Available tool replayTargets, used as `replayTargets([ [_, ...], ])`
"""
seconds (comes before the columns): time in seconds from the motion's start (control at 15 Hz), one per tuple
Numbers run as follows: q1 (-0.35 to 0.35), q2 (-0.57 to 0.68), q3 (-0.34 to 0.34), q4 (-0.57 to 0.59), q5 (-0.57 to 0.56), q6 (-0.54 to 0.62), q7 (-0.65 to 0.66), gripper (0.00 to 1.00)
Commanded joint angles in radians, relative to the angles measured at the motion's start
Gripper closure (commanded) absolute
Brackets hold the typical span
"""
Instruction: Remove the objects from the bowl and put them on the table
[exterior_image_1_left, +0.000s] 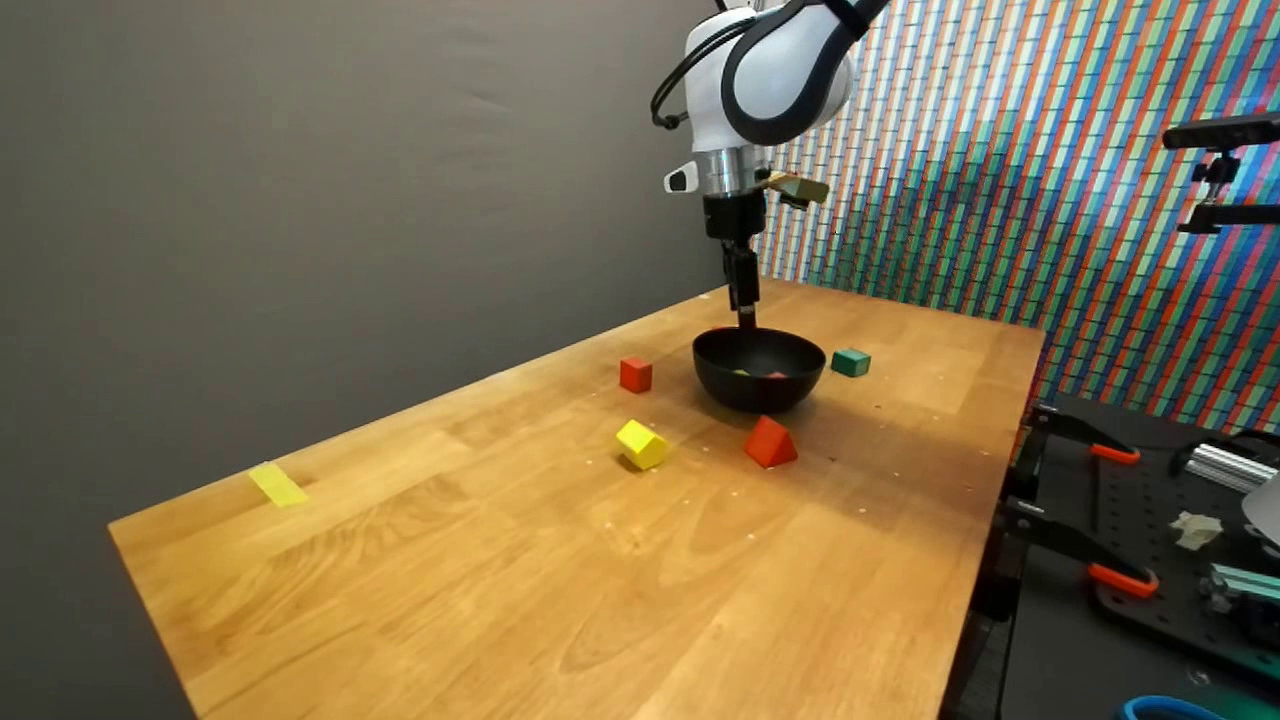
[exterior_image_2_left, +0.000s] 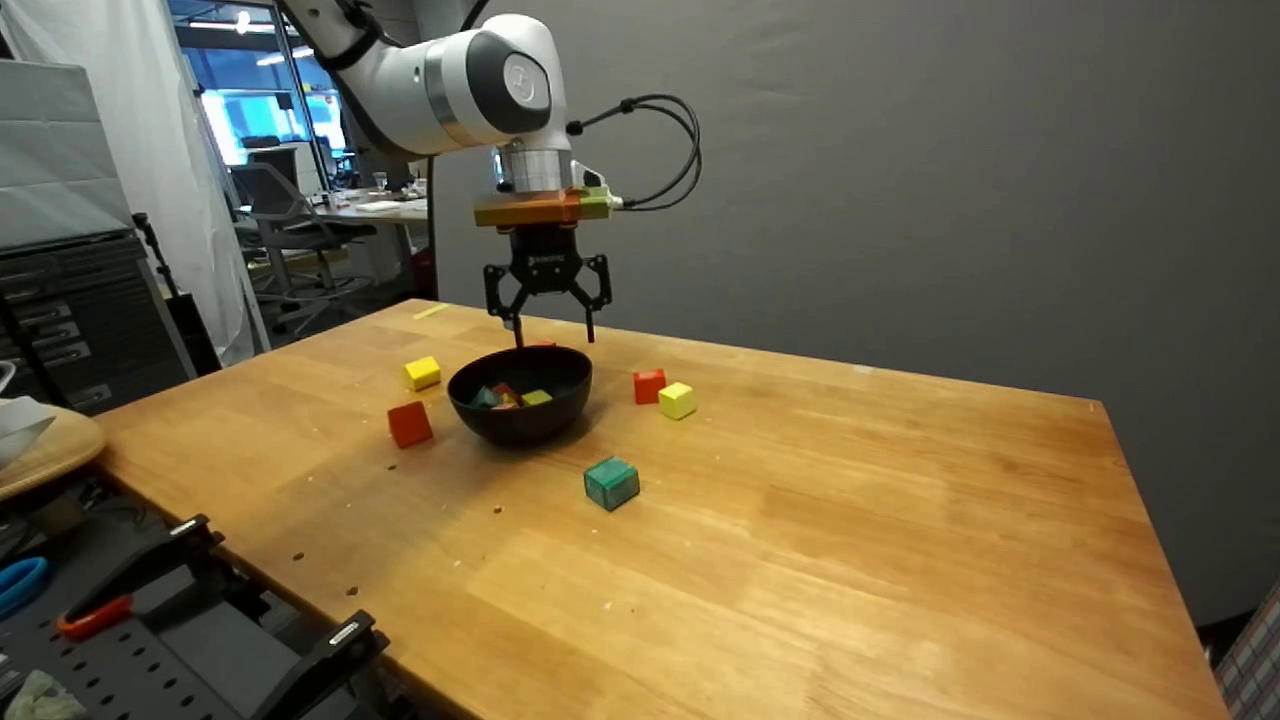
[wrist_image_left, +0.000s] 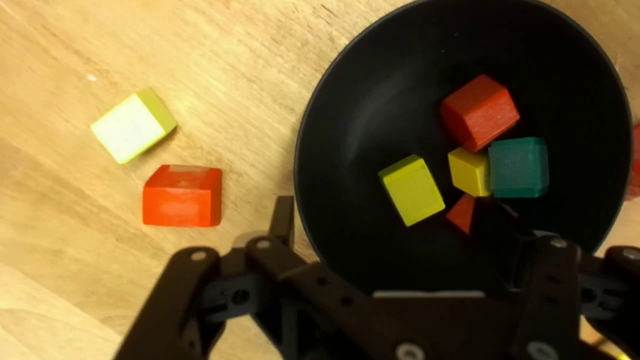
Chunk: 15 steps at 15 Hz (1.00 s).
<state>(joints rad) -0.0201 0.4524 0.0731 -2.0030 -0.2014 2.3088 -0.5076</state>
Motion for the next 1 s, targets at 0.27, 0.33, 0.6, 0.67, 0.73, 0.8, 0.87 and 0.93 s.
replayTargets([
  [0.27,0.006,0.079,0.044,0.044,0.059,-0.002,0.030,0.44],
  [0.33,0.007,0.085,0.049,0.044,0.063,0.000,0.033,0.42],
  [0.6,0.017,0.125,0.052,0.058,0.067,0.002,0.068,0.26],
  [0.67,0.019,0.134,0.051,0.062,0.063,0.001,0.069,0.28],
  [0.73,0.027,0.148,0.045,0.073,0.051,-0.002,0.083,0.25],
  [0.8,0.035,0.164,0.040,0.088,0.041,-0.005,0.093,0.27],
  [0.87,0.036,0.179,0.042,0.102,0.041,-0.010,0.091,0.27],
  [0.93,0.041,0.193,0.038,0.118,0.036,-0.014,0.098,0.26],
])
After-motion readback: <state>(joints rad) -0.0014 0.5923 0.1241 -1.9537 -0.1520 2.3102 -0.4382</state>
